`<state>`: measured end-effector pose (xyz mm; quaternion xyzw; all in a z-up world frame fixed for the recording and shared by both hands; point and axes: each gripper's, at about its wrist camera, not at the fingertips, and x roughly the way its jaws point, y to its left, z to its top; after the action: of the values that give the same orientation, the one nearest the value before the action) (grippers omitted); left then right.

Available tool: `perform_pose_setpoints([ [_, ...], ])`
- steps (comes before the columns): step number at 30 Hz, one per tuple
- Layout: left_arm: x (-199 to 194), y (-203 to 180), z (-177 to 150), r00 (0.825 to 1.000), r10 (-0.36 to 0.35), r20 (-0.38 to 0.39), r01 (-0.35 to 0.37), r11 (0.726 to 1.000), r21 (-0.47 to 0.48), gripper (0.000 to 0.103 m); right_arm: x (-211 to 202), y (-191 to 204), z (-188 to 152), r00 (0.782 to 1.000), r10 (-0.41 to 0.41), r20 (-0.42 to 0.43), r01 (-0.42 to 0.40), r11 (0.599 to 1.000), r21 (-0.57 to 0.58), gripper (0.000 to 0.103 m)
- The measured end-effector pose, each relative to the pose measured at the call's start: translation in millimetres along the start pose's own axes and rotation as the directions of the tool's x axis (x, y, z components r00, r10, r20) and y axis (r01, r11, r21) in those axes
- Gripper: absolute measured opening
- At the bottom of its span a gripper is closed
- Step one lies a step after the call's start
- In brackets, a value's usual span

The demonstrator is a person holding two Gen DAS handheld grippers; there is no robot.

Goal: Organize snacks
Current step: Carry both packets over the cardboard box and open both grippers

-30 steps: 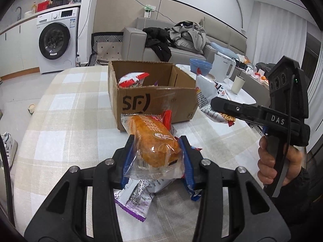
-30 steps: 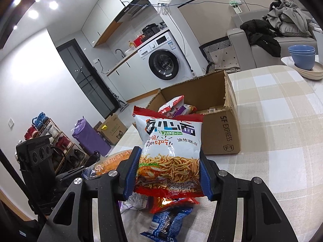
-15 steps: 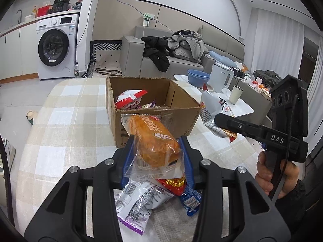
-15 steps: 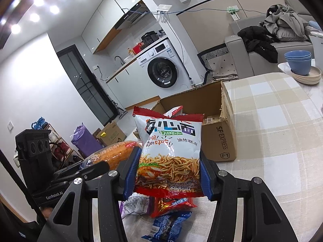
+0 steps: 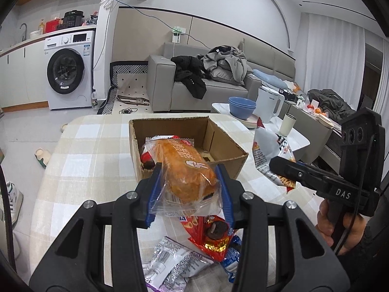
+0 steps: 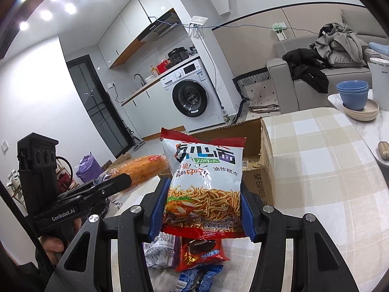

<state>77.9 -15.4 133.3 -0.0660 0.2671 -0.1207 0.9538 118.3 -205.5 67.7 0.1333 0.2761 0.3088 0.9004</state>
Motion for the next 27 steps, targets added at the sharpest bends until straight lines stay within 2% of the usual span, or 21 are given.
perform_pose_setpoints([
  [16,20.9,7.6,34.8,0.999,0.02,0.036,-0.02,1.0,0.001,0.04,12.1,9.3,25.7,0.998,-0.041,0.047,0.042,0.999,-0.024,0.053],
  [27,71.2,18.4,50.8,1.0,0.027,0.01,-0.027,1.0,0.0,0.04,40.4,8.5,28.0,0.995,-0.095,0.003,0.095,0.995,-0.03,0.054],
])
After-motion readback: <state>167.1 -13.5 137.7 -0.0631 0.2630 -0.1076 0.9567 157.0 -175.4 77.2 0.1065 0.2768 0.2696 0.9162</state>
